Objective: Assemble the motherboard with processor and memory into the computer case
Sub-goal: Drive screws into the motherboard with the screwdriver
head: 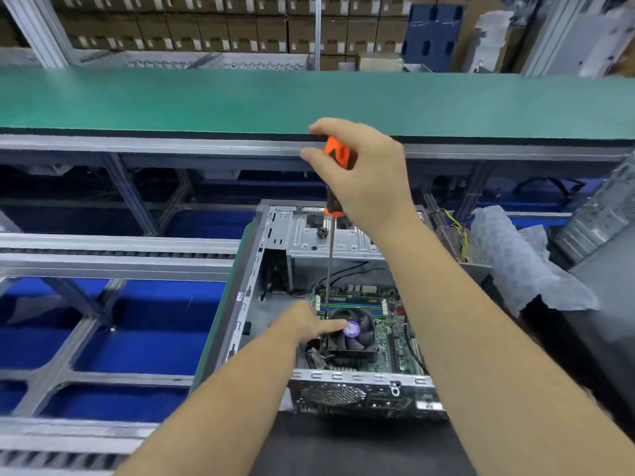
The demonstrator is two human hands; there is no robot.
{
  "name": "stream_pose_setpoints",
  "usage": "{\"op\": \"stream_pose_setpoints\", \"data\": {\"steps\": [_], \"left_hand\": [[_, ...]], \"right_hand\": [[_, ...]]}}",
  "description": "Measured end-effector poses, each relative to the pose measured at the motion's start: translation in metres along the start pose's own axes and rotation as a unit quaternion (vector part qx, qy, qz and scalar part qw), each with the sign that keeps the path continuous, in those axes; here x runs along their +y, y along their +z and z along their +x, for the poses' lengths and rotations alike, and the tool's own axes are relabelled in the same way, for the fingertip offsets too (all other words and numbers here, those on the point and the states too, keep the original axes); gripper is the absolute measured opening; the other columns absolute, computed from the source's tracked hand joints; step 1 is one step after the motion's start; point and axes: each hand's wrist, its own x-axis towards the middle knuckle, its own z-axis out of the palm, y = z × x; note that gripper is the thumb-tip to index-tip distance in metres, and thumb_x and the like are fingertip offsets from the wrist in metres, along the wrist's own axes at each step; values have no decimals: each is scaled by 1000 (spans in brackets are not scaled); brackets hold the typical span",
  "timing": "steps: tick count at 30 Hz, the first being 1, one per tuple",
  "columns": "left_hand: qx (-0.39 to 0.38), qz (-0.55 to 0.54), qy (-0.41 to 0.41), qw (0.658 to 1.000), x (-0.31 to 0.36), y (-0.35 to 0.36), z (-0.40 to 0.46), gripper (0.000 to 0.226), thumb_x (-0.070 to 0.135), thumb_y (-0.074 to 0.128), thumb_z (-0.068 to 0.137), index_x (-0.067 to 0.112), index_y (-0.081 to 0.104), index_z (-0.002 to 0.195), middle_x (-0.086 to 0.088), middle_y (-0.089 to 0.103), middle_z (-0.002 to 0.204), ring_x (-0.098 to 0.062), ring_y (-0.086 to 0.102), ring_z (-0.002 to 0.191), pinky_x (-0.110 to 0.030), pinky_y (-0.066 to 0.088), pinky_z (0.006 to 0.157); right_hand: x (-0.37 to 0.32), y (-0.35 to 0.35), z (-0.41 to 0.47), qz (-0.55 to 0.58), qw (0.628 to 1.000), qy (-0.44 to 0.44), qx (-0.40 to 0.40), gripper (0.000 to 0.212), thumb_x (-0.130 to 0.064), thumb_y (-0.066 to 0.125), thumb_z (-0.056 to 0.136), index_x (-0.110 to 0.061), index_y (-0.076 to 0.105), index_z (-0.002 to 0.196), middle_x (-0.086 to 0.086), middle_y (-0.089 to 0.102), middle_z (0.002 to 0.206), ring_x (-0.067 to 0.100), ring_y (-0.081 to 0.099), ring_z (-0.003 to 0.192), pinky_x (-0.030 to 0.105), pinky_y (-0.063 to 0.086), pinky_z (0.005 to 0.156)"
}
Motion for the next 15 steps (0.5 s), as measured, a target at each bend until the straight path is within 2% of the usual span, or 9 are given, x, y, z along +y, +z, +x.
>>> {"op": "stream_pose_setpoints", "data": {"steps": [2, 4, 6, 7, 8, 10, 12, 13, 15], "left_hand": [[-3, -2, 3, 1000, 1, 0, -2, 71, 80, 72, 61, 19, 36, 63, -2, 39, 59, -20, 41, 58, -31, 31, 64], [1, -1, 0, 1000, 1, -1, 1, 71, 78, 73, 62, 14, 42, 61, -6, 42, 55, -22, 45, 53, -31, 33, 63], [-2, -18, 4, 1000, -1, -1, 3, 92, 75, 75, 63, -10, 63, 95, -26, 67, 88, -34, 69, 83, -36, 48, 73], [1, -21, 6, 1000, -2, 0, 3, 106, 75, 75, 64, -15, 56, 117, -31, 65, 109, -39, 66, 102, -38, 50, 79], [0, -21, 5, 1000, -2, 0, 2, 112, 75, 75, 64, -15, 50, 126, -31, 63, 112, -40, 64, 104, -37, 49, 79], [0, -16, 7, 1000, -2, 0, 2, 109, 75, 75, 64, -14, 53, 122, -28, 66, 89, -36, 67, 85, -33, 43, 71], [-3, -11, 8, 1000, -2, 0, 5, 93, 76, 74, 64, -8, 60, 100, -23, 62, 77, -30, 64, 75, -32, 40, 70], [-1, -6, 5, 1000, -2, -1, 6, 88, 77, 73, 64, -6, 59, 89, -20, 60, 73, -26, 62, 69, -32, 40, 70], [7, -1, 1, 1000, -3, -1, 6, 84, 79, 72, 64, -2, 61, 84, -12, 55, 64, -19, 48, 56, -30, 33, 66]], "right_hand": [[1, -3, -1, 106, 988, 25, -108, 43, -9, 65, 95, -22, 60, 135, 0, 68, 117, 18, 65, 108, 21, 47, 99], [1, -7, 0, 197, 966, 21, -165, 50, -1, 66, 90, -27, 60, 133, 1, 69, 114, 18, 70, 105, 34, 54, 100], [4, -7, 4, 105, 989, -6, -105, 37, -12, 78, 84, -23, 72, 119, 0, 65, 88, 11, 62, 77, 26, 53, 83], [5, -7, 5, 24, 998, -13, -58, 32, -19, 81, 82, -22, 74, 113, -3, 57, 81, 9, 54, 72, 19, 46, 78], [5, -7, 5, -28, 999, -11, -29, 33, -24, 82, 82, -21, 73, 114, -3, 52, 81, 8, 50, 73, 15, 42, 77], [4, -10, 2, 13, 996, 13, -85, 42, -25, 75, 90, -25, 64, 131, 3, 61, 99, 15, 60, 93, 19, 46, 92], [-2, -15, -2, 158, 974, 40, -156, 44, -16, 63, 97, -35, 55, 136, 7, 67, 116, 33, 65, 111, 40, 52, 101], [-3, -17, -2, 172, 972, 26, -158, 44, -12, 61, 95, -35, 57, 133, 7, 70, 111, 32, 68, 104, 42, 55, 97], [0, -15, 2, 67, 992, -12, -105, 33, -16, 70, 91, -27, 69, 122, -2, 66, 86, 8, 63, 76, 28, 53, 83]]}}
